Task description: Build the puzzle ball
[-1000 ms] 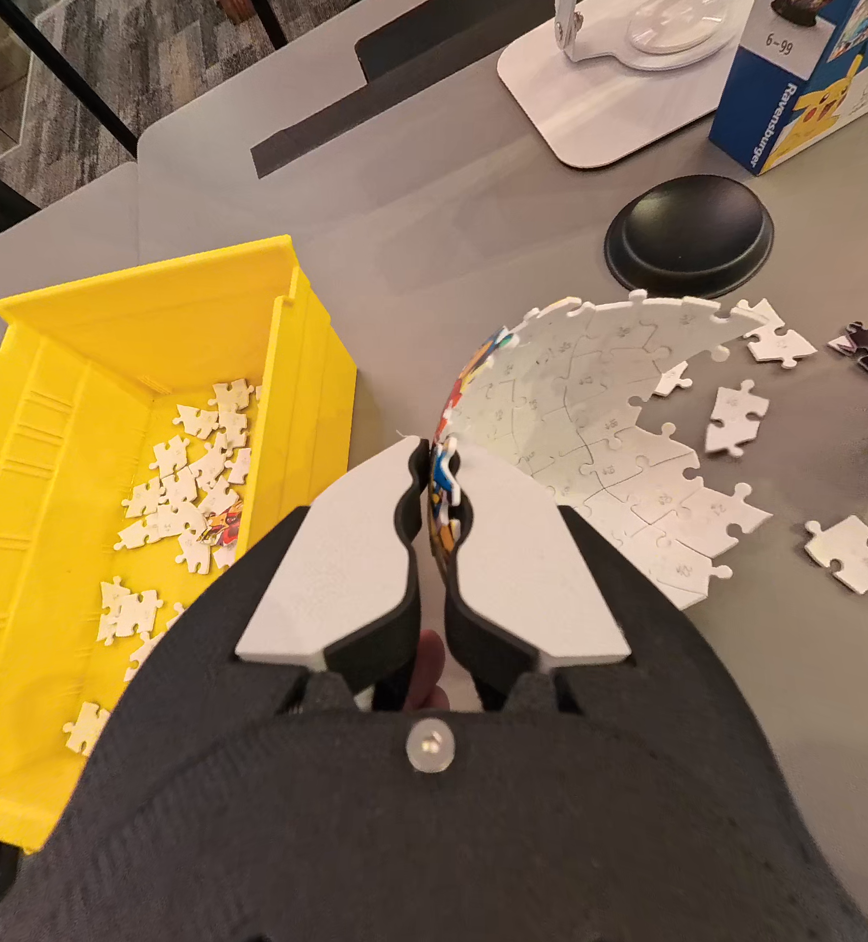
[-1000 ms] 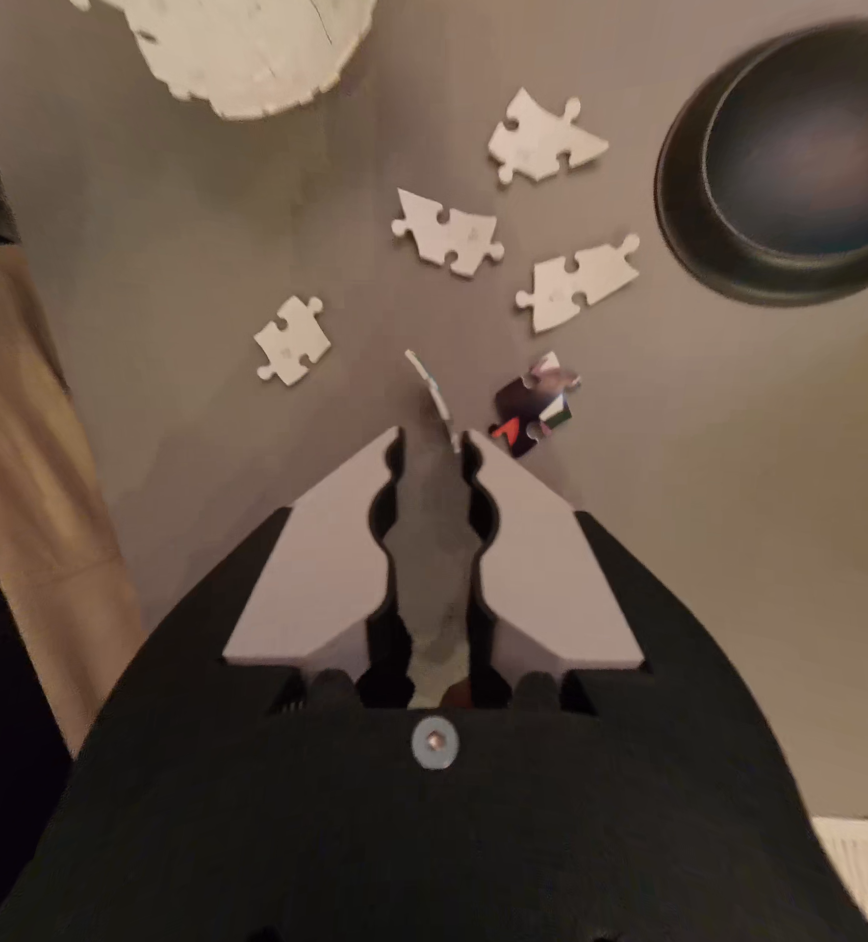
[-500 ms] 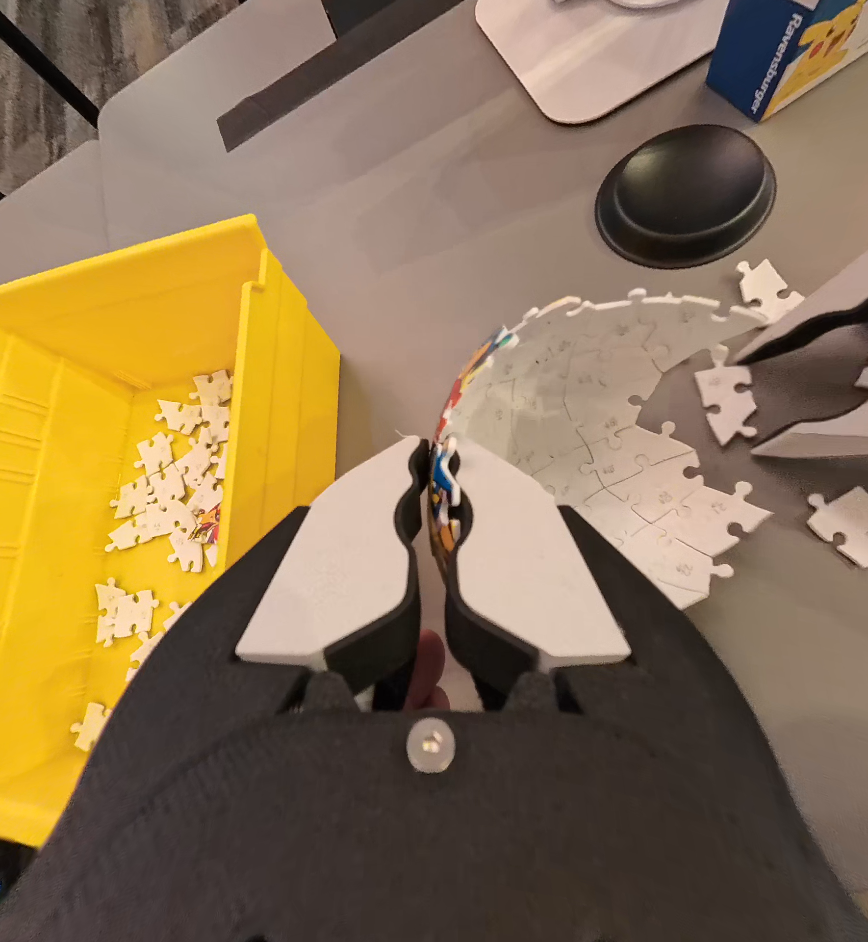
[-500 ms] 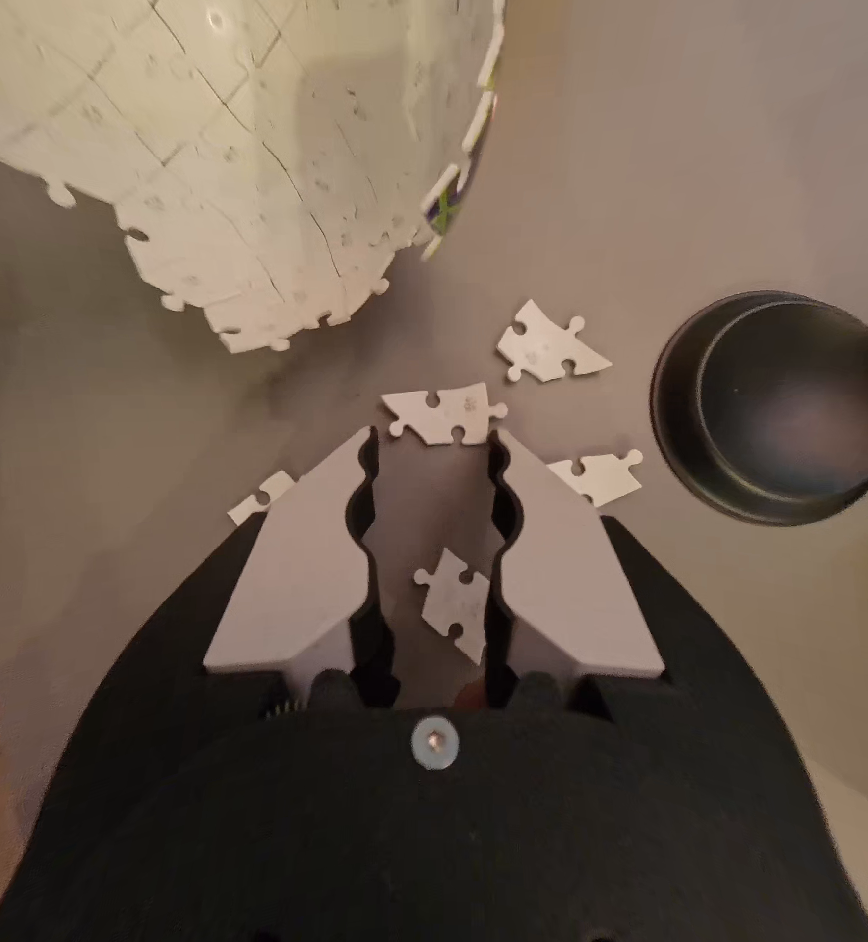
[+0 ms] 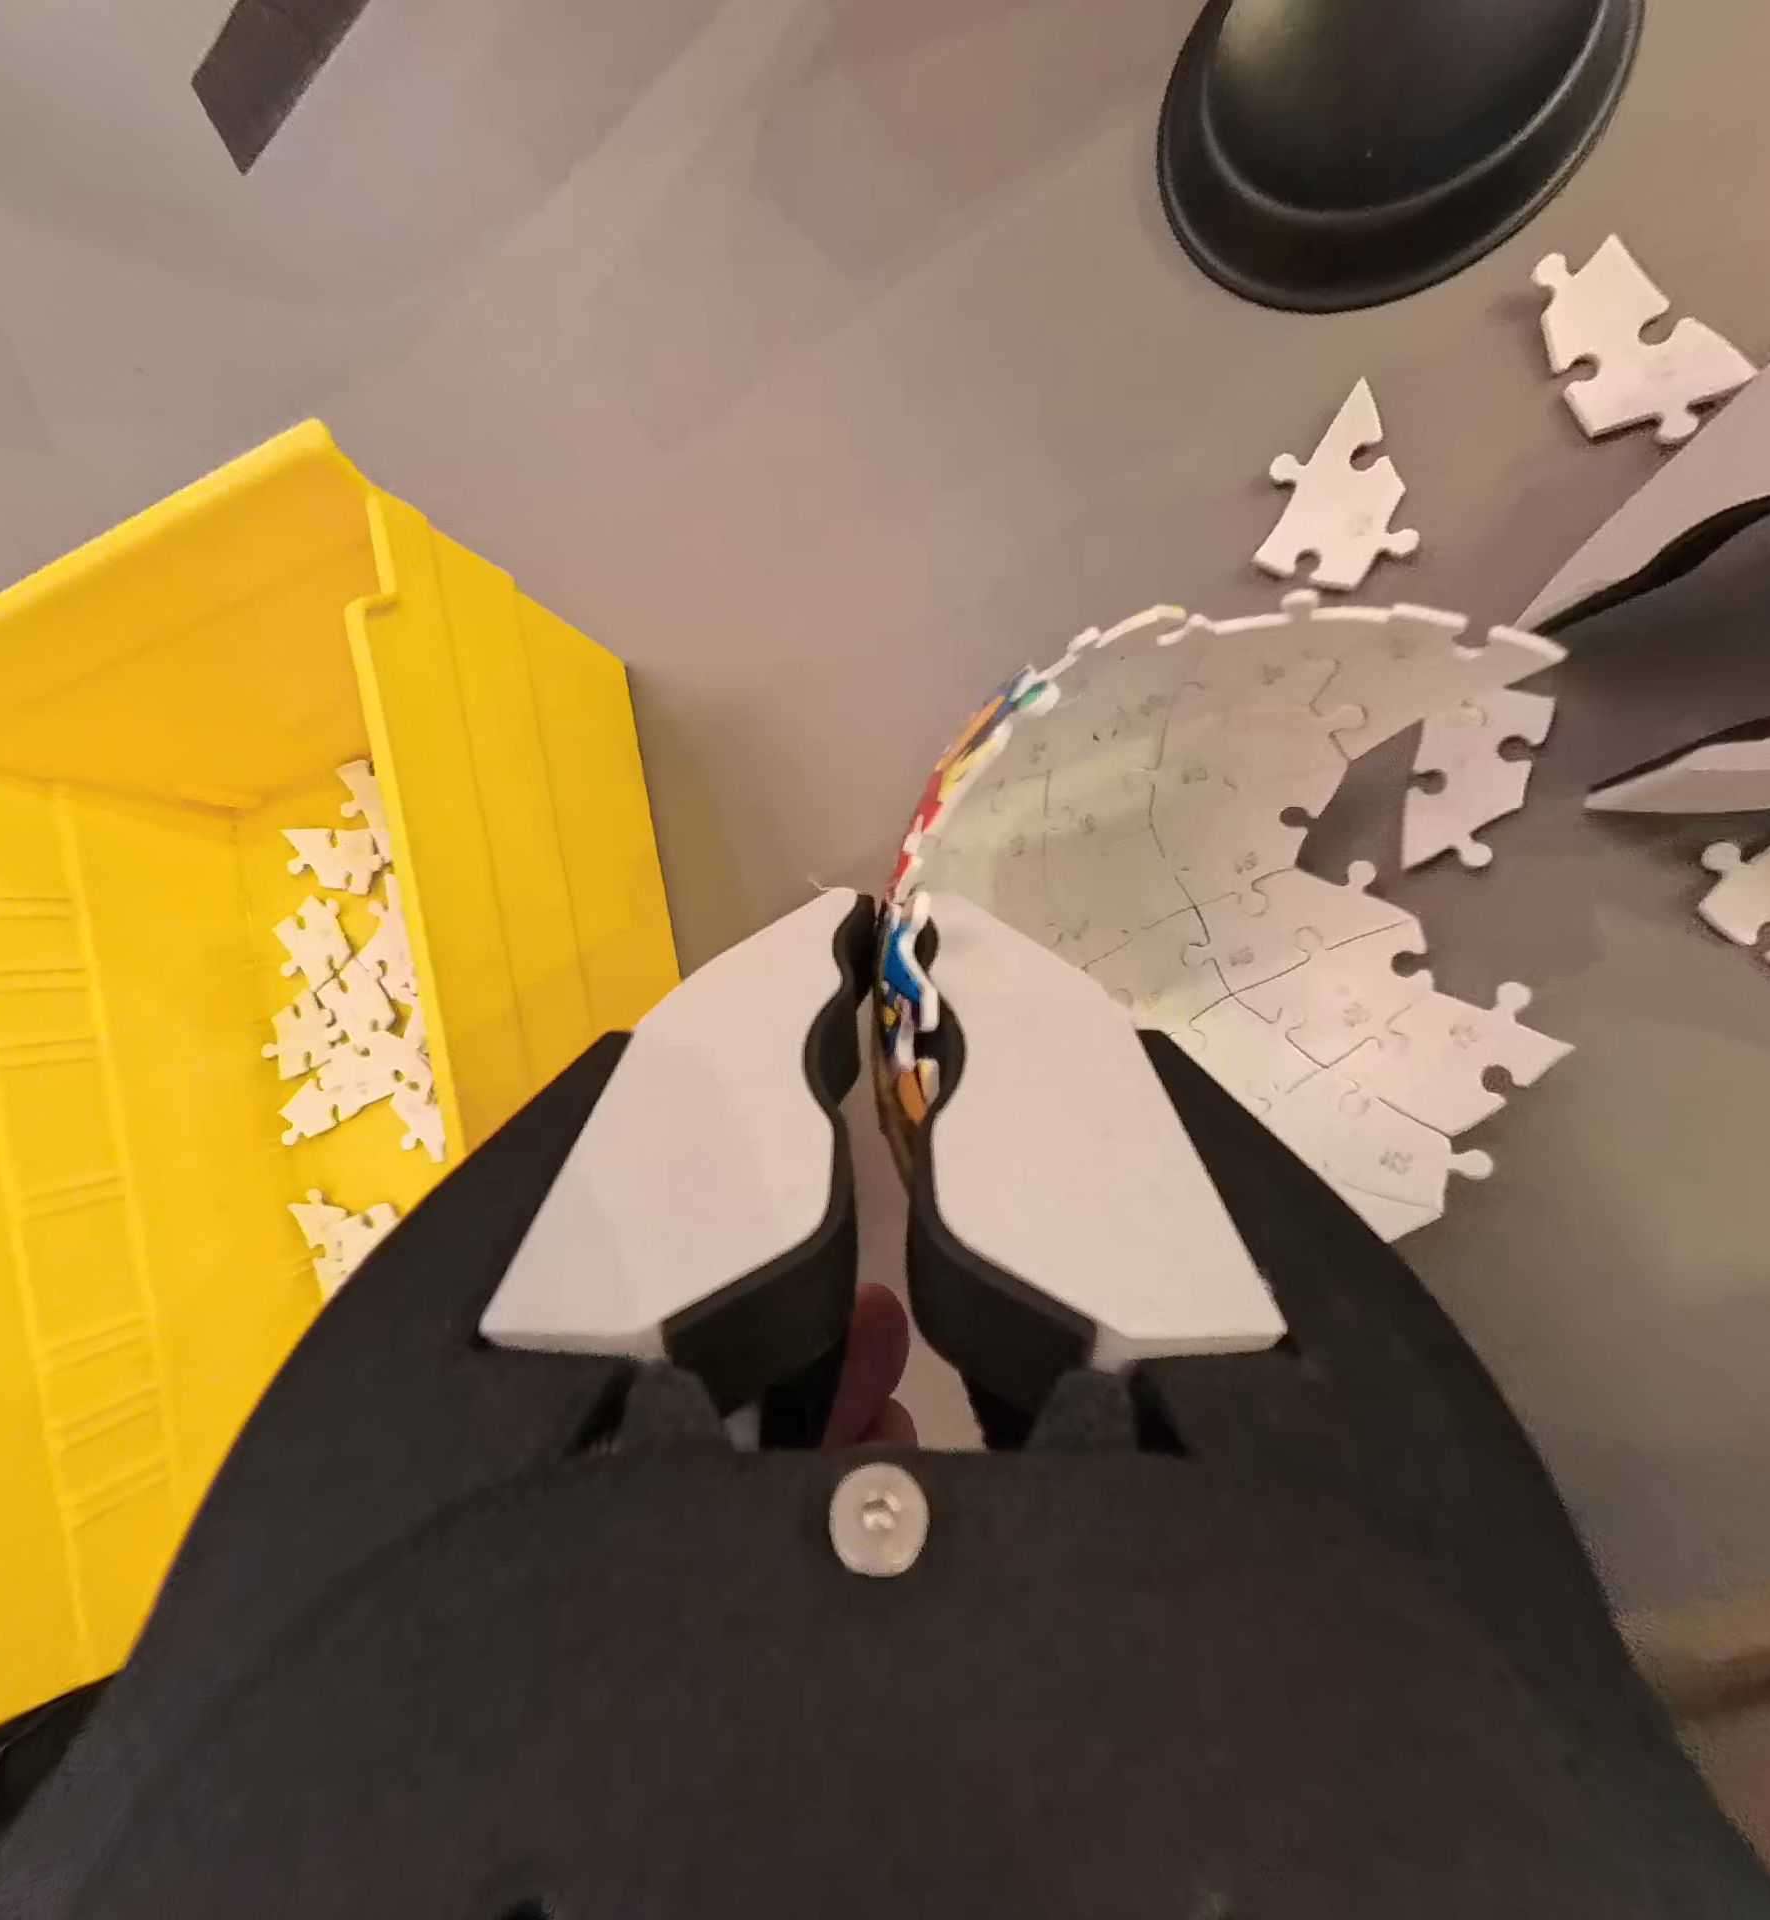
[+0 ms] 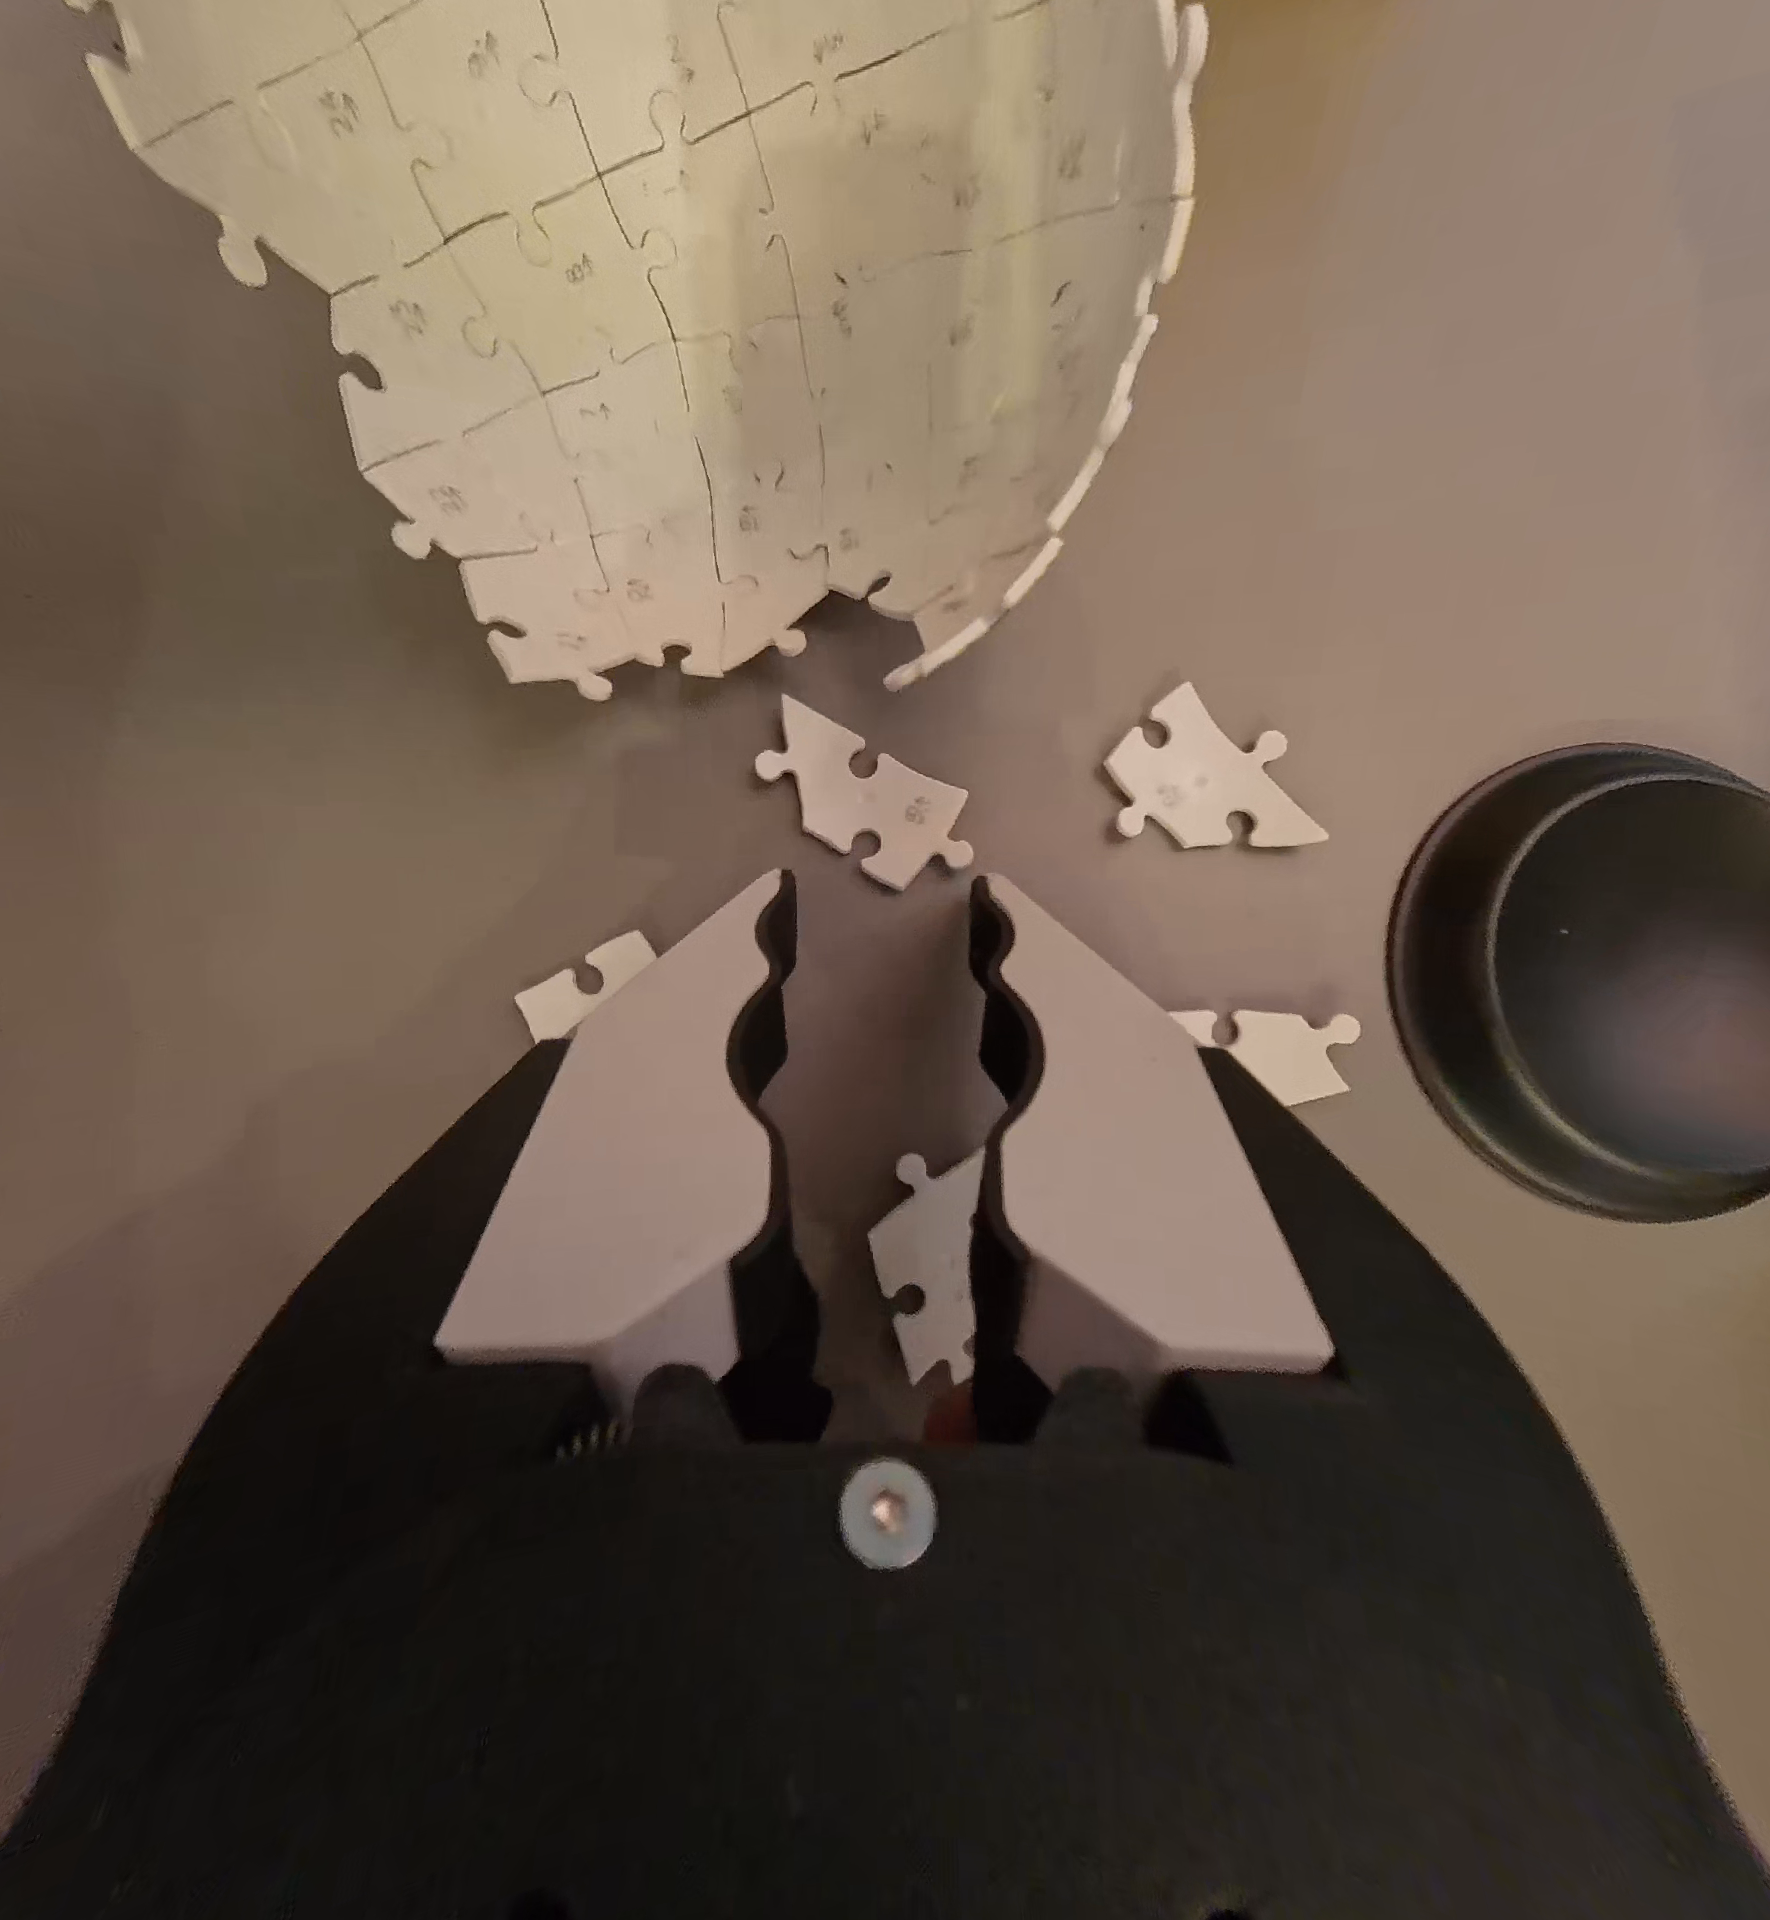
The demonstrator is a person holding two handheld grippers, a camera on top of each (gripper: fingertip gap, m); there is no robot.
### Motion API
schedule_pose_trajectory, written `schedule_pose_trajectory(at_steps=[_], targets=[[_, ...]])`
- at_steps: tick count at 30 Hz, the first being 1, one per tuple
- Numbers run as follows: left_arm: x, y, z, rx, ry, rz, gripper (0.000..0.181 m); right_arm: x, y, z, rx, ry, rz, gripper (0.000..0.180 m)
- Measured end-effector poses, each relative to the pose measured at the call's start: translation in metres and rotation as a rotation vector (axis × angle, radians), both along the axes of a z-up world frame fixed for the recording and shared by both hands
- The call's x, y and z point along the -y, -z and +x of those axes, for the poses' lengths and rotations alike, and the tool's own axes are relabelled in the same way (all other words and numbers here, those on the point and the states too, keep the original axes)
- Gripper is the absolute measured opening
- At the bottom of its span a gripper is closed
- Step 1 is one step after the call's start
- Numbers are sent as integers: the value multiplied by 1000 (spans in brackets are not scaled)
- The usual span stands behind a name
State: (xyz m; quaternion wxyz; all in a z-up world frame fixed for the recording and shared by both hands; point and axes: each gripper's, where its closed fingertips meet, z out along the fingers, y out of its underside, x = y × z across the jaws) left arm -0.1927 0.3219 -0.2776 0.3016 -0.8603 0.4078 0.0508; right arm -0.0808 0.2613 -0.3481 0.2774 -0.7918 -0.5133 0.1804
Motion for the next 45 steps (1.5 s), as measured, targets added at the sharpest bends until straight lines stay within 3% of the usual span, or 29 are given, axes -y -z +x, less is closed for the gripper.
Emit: schedule_pose_trajectory(at_steps=[17,23,27,35,45], targets=[[0,6,1,-94,16,-76,4,3,2,-6,21,-25,1,29],[0,5,-2,-165,5,-112,4,-1,-29,-5,-74,-39,81,27],[0,5,-2,-203,4,-130,4,3,-49,-12,-139,-114,154,23],[-3,5,5,-289,24,-144,4,21,-31,-13,2,-286,230,24],[-5,0,14,-431,68,-136,4,17,-39,-19,-36,-328,361,26]])
